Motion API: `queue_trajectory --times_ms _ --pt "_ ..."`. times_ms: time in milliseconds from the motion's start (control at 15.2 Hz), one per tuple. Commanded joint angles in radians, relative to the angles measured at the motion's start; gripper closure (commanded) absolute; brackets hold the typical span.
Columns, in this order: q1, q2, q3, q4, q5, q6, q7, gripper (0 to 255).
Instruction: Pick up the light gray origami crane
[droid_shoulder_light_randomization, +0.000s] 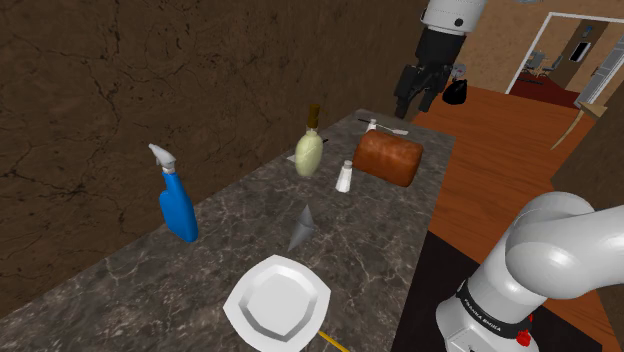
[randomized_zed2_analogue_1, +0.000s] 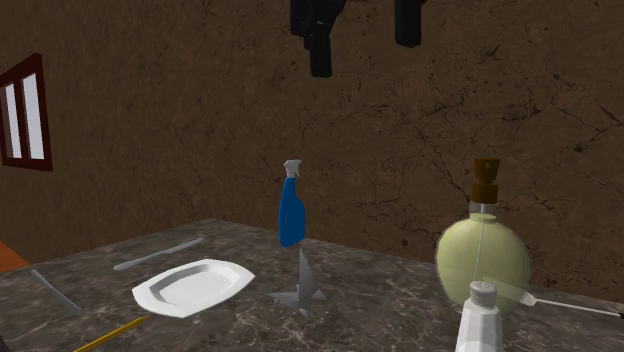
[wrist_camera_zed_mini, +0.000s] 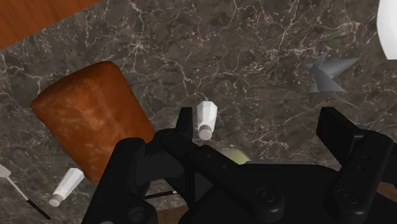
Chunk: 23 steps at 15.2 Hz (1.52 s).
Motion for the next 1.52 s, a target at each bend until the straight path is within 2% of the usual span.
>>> queue_trajectory --times_ms 0,726,1452 --pt "0.0 0.0 0.0 0.0 0.0 0.0 0.0 0" --pt "0.061 0.24 0.092 -0.105 0.088 0.284 0.075 0" --pt "0.117 0.593 0.182 -0.071 0.143 0.55 0.139 0"
